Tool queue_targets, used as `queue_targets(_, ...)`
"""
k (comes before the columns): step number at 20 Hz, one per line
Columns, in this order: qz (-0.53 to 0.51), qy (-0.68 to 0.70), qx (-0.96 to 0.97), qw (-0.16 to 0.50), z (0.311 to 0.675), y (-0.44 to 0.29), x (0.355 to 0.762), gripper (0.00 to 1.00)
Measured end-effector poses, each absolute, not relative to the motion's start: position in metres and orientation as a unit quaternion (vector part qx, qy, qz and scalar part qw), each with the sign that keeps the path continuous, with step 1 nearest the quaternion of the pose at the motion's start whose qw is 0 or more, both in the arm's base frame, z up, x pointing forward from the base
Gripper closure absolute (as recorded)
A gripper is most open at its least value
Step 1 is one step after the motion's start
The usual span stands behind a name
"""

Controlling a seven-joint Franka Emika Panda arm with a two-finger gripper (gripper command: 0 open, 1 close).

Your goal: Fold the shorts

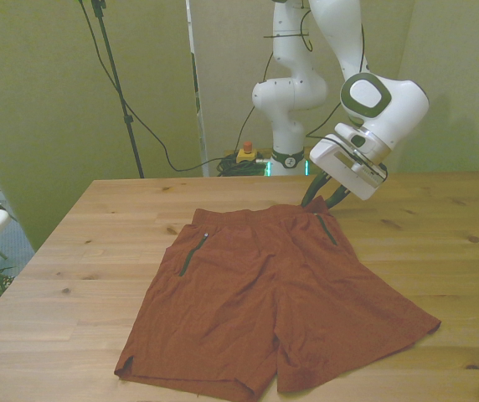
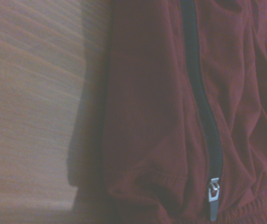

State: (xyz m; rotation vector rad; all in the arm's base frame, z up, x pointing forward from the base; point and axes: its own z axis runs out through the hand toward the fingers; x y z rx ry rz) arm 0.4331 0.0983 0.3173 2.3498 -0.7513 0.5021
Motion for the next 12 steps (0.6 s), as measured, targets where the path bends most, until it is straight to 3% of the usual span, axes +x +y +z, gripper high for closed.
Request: queue_targets(12, 0.198, -0.293, 0.887, 0.297, 0.329, 0.097, 0.434, 1.0)
